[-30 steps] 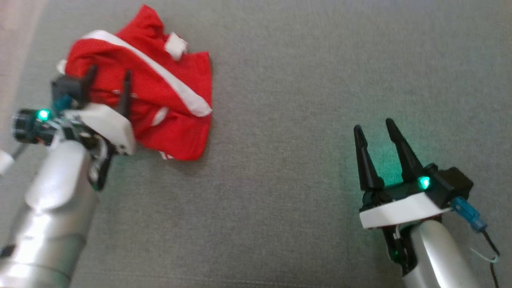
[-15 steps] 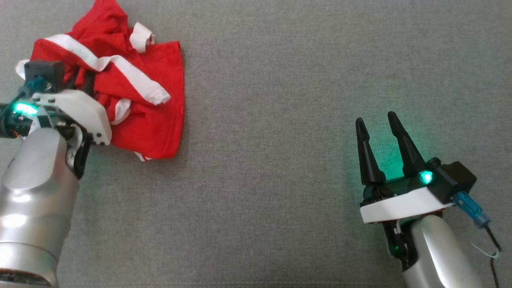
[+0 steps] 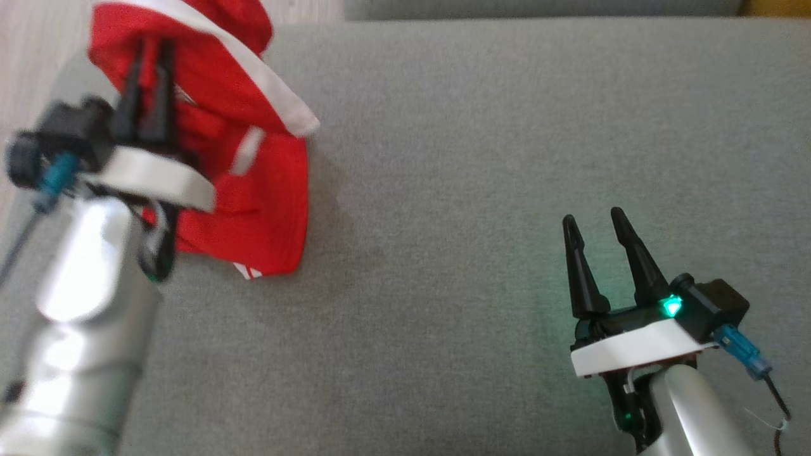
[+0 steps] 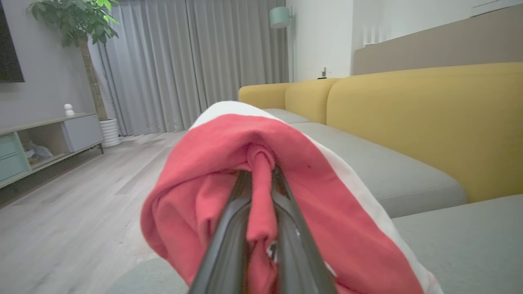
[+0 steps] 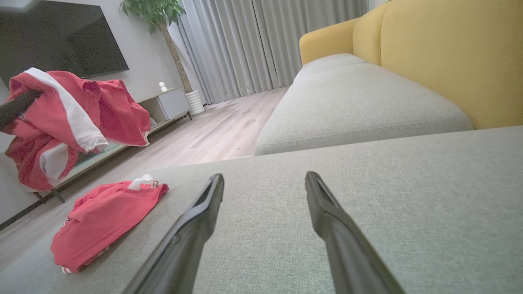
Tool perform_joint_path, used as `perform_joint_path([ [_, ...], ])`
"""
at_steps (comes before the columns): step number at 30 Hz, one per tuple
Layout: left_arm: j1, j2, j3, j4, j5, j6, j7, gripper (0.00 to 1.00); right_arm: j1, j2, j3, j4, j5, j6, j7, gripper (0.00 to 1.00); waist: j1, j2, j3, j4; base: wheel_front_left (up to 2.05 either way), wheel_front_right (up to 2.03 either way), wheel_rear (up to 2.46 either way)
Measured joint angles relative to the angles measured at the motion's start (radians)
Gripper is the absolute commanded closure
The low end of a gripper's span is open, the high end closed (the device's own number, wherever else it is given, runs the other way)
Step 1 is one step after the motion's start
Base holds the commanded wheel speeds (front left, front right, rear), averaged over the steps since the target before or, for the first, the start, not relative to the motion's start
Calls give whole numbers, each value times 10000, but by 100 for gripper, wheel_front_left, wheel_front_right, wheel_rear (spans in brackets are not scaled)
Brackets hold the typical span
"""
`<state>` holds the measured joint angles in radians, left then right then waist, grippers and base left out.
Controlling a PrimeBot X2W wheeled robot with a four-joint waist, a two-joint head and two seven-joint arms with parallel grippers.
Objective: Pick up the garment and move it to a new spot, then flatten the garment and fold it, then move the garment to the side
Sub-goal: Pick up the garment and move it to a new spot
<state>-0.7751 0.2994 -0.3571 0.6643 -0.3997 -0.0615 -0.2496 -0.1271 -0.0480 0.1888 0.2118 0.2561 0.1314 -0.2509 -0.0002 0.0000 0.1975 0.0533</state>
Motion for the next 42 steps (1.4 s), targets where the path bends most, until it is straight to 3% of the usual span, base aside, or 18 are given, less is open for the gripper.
perform_joint_path([
  [10, 2210, -965, -825, -2123, -15, 190, -21, 100, 162, 4, 2, -50, 238, 0, 0, 0, 0, 0, -471, -698, 0, 0, 0],
  [16, 1977, -1804, -1593, -2449, 153, 219, 199, 100, 111, 2, 56, -128, 397, 0, 0, 0, 2, 0, -205, -1478, 0, 0, 0],
  [20, 882, -2414, -2069, -2276, 213, 274, 190, 100, -107, 2, 230, -251, 589, 0, 0, 0, 3, 0, 162, -2219, 0, 0, 0],
  [25, 155, -2535, -3012, -1361, 314, 453, 92, 100, -281, 4, 410, -351, 786, 0, 0, 0, 3, 0, 529, -2939, 0, 0, 0],
  [26, 159, -2533, -3294, -1041, 309, 460, 107, 92, -280, 4, 443, -366, 788, 0, 0, 0, 3, 0, 600, -3077, 0, 0, 0],
  [27, 193, -2525, -3645, -736, 272, 468, 127, 1, -281, 4, 466, -372, 813, 0, 0, 0, 3, 0, 671, -3207, 0, 0, 0],
  [32, 302, -2535, -4884, 121, -268, 437, 403, 0, -283, 6, 422, -418, 878, 0, 0, 0, 4, 0, 1040, -3586, 0, 0, 0],
  [42, 69, -2520, -4713, 314, -640, 976, 0, 0, -289, 6, -63, -372, 593, 0, 0, 0, 2, 0, 684, -2837, 0, 0, 0],
])
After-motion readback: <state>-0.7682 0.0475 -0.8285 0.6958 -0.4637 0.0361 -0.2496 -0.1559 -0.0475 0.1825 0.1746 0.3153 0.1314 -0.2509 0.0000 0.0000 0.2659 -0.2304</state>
